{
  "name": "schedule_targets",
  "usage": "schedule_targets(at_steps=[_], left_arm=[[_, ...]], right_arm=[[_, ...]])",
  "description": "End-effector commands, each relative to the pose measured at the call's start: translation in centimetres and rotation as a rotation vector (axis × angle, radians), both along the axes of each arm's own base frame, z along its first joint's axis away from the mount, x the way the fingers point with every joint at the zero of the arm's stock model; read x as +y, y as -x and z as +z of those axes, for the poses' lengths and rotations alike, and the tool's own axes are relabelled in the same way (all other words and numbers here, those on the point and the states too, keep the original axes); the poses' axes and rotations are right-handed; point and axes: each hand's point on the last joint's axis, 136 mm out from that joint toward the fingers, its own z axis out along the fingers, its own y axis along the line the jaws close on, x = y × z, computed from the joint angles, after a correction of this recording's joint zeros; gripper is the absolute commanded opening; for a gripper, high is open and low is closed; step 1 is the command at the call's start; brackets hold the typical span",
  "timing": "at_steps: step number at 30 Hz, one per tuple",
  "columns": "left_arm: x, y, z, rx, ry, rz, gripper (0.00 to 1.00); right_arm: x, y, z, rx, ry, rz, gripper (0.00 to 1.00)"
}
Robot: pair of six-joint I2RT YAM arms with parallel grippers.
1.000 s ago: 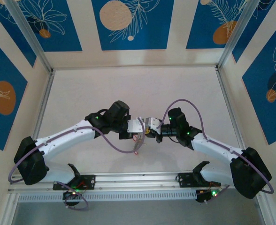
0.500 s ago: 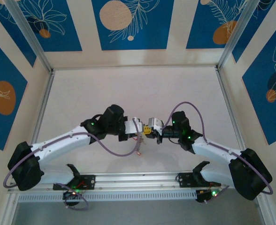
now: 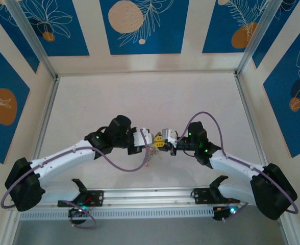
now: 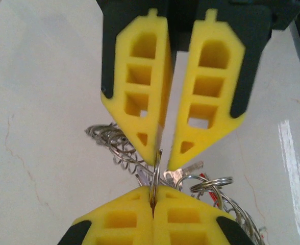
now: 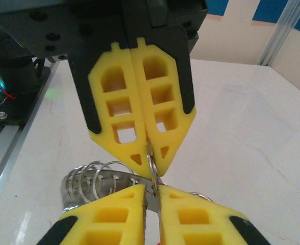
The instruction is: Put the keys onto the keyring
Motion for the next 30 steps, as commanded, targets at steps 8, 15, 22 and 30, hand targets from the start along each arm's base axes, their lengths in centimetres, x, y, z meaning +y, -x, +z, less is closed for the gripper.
schedule_targets(at_steps=[8,15,22,30], left_arm=[[-0.3,-0.5,0.2,-0.036,-0.18,-0.032,0.0],[-1.2,-0.5,0.5,-0.035,-0.163,-0.048,0.0],[-0.4,-0.5,1.3,-0.075,-0.043,-0.01,0.15],[0.0,-0.3,1.9,-0.046,0.085,0.014,0.07]], right_arm=[[0.7,-0.2,0.4,-0.043,0.054,0.009,0.19],[1.4,-0.2,0.5,-0.027,0.036,0.016,0.0],[1.1,0.2,1.5,-0.037,-0.058,0.028,0.0],[0.7,0.9,2.9,-0.066,-0.163,0.051,0.0]])
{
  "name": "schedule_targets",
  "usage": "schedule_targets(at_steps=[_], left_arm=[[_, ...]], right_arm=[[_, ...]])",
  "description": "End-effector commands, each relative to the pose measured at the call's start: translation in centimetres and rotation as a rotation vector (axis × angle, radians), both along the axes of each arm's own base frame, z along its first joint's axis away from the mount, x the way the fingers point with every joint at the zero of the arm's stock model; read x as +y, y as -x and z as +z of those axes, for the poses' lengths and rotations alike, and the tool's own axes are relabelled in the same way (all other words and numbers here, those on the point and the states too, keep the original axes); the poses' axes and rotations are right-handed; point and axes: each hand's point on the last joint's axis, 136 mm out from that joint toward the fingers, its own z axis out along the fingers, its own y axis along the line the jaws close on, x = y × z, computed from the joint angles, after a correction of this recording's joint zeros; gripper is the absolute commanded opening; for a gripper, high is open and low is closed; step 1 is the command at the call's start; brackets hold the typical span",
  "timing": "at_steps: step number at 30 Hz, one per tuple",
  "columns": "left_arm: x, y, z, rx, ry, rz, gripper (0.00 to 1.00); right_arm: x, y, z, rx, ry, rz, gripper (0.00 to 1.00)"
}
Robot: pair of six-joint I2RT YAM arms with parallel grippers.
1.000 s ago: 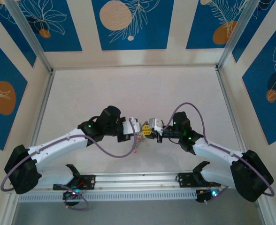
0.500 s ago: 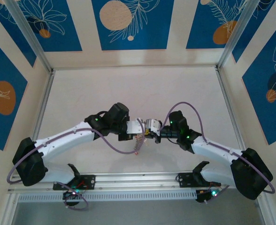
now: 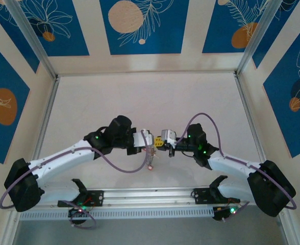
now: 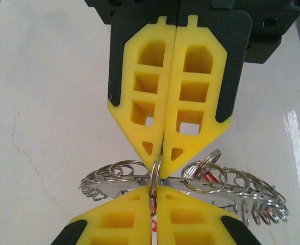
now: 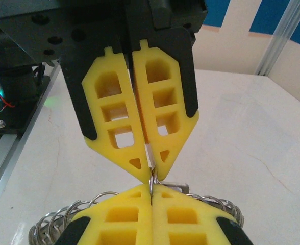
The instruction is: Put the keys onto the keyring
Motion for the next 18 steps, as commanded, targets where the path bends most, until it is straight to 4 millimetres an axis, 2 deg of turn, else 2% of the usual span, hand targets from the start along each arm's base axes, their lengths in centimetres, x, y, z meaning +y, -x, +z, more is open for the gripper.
schedule_targets(at_steps=[1,5,7,8,11,18], left_arm=[[-0.2,-0.4,1.8,-0.017,0.109,0.012,0.07],[-0.5,-0.1,2.0,-0.014,0.136,-0.006,0.0],[-0.4,-0.1,1.8,-0.008,0.121,-0.011,0.0],[-0.4,-0.2,1.8,-0.006,0.11,-0.011,0.0],[-0.3,-0.7,1.5,0.012,0.056,0.013,0.0],[-0.7,-0.7,1.2,0.061,-0.024,0.005,0.0]], right_arm=[[0.2,0.9,2.6,-0.057,-0.097,0.055,0.0],[0.2,0.9,2.7,-0.054,-0.095,0.058,0.0],[0.2,0.6,2.1,-0.049,-0.048,0.047,0.0],[0.2,0.5,1.5,-0.039,-0.008,0.038,0.02],[0.3,0.1,0.3,-0.038,0.08,0.013,0.17],[1.0,-0.5,-0.5,-0.003,0.135,0.01,0.2]])
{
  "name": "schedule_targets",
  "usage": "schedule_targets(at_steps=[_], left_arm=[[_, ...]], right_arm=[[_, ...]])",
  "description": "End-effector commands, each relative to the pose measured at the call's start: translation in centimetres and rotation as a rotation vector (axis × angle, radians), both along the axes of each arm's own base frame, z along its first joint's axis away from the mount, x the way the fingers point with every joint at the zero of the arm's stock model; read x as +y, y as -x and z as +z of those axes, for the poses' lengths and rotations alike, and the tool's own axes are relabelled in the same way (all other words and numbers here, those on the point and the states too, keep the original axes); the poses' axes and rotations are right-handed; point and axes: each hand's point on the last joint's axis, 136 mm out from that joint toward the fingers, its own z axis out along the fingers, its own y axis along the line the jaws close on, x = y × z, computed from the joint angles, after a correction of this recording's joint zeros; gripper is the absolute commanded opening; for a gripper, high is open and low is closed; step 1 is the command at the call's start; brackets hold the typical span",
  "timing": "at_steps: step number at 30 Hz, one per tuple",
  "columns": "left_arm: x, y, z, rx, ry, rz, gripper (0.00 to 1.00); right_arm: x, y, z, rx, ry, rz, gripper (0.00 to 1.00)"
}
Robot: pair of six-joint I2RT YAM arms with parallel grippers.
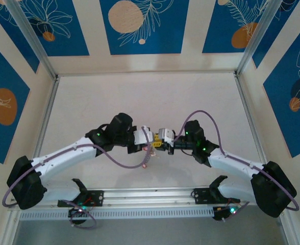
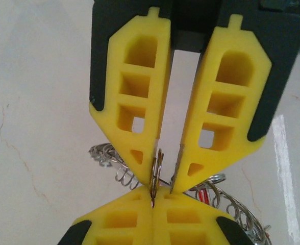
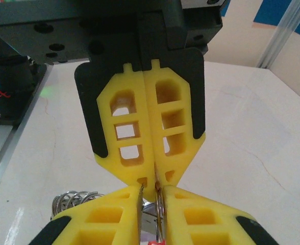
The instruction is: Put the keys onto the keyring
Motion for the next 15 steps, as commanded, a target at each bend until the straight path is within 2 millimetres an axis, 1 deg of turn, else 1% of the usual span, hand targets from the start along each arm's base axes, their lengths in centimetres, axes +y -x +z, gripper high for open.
schedule_targets(at_steps=[1,3,5,7,9,12,15], left_arm=[[-0.7,-0.2,1.3,-0.003,0.001,-0.015,0.0],[-1.0,-0.1,1.1,0.008,-0.011,-0.022,0.0],[-1.2,-0.2,0.9,0.018,-0.018,-0.022,0.0],[-1.3,-0.3,0.9,0.018,-0.013,-0.021,0.0],[-1.4,-0.2,1.2,0.015,0.002,-0.023,0.0],[-1.3,-0.2,1.5,0.001,0.027,-0.016,0.0],[-0.6,-0.4,1.2,-0.002,0.04,0.001,0.0]], right_arm=[[0.5,0.0,-0.7,0.012,0.046,0.012,0.2],[0.8,0.0,-0.7,0.017,0.048,0.02,0.18],[1.0,0.0,-0.7,0.019,0.048,0.026,0.14],[1.2,-0.1,-0.6,0.021,0.044,0.03,0.09],[1.3,-0.1,-0.6,0.023,0.045,0.036,0.0],[1.2,-0.1,-0.3,0.023,0.022,0.035,0.0],[0.9,-0.1,0.4,0.03,-0.031,0.031,0.0]])
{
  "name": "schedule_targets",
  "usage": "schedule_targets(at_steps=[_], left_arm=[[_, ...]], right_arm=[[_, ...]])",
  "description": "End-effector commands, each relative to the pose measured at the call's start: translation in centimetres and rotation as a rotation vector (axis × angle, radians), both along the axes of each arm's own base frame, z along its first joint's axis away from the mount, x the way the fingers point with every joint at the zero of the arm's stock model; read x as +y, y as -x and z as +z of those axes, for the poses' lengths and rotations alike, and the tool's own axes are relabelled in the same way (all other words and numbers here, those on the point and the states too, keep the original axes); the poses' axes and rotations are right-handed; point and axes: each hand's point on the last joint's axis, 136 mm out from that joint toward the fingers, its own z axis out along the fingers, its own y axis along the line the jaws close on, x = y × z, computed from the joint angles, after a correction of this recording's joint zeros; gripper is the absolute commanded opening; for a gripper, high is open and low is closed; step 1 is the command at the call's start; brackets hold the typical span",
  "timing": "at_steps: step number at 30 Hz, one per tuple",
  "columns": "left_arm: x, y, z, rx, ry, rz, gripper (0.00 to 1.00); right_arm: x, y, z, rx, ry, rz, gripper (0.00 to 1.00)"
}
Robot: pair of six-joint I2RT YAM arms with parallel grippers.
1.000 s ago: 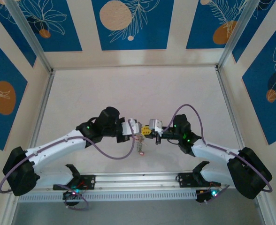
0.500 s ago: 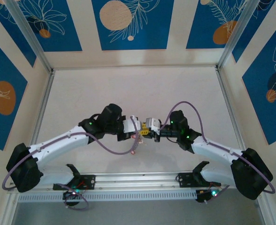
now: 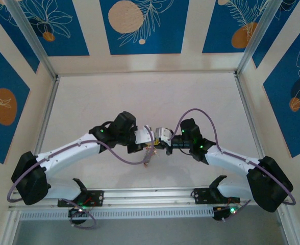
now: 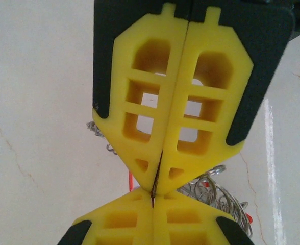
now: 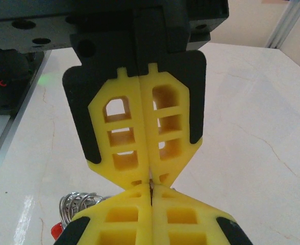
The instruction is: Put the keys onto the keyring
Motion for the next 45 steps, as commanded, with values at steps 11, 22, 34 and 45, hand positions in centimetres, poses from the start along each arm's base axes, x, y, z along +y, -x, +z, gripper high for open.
schedule_targets(at_steps=[11,22,34,45], left_arm=[[-1.0,-0.3,4.3,-0.065,0.317,0.02,0.33],[-2.0,0.3,4.9,-0.066,0.408,-0.034,0.15],[-0.7,0.2,3.5,-0.053,0.215,-0.034,0.0],[-0.8,-0.2,4.0,-0.095,0.186,-0.055,0.06]], right_arm=[[0.1,0.4,3.8,-0.027,-0.237,0.028,0.0],[0.8,0.5,4.6,-0.022,-0.292,0.076,0.0],[1.5,-0.3,2.7,-0.058,-0.118,0.081,0.0],[1.3,-0.6,2.1,-0.04,-0.129,0.062,0.0]])
